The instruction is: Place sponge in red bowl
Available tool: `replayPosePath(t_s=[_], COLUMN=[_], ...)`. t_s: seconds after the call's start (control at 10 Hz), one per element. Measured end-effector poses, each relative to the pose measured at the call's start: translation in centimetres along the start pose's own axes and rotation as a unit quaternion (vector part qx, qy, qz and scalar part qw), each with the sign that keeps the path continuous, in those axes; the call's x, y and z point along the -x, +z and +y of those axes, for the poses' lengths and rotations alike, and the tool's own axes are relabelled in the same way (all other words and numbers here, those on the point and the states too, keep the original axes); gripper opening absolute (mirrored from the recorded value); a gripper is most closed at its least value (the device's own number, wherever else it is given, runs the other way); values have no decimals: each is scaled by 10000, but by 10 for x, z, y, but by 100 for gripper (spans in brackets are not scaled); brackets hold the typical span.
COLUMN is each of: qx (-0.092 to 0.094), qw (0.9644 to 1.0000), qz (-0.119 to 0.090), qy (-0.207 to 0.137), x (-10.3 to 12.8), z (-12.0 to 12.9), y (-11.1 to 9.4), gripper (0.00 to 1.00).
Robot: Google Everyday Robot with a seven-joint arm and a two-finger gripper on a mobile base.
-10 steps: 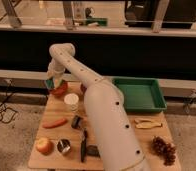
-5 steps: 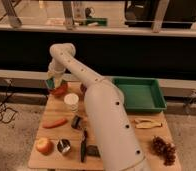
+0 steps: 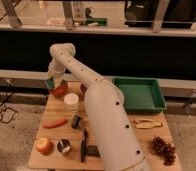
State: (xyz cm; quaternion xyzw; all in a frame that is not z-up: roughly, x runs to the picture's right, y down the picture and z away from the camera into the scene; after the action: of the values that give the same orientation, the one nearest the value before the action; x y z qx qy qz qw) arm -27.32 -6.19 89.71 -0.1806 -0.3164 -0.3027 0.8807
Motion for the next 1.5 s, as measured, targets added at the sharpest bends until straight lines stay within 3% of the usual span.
replayPosePath(t_s=[0.2,1.5], qx=[0,5], qw=[10000,10000], qz=[0,-1], qy=[0,3], x=[0,0], z=[0,1], y=[0,1], gripper=[79,80])
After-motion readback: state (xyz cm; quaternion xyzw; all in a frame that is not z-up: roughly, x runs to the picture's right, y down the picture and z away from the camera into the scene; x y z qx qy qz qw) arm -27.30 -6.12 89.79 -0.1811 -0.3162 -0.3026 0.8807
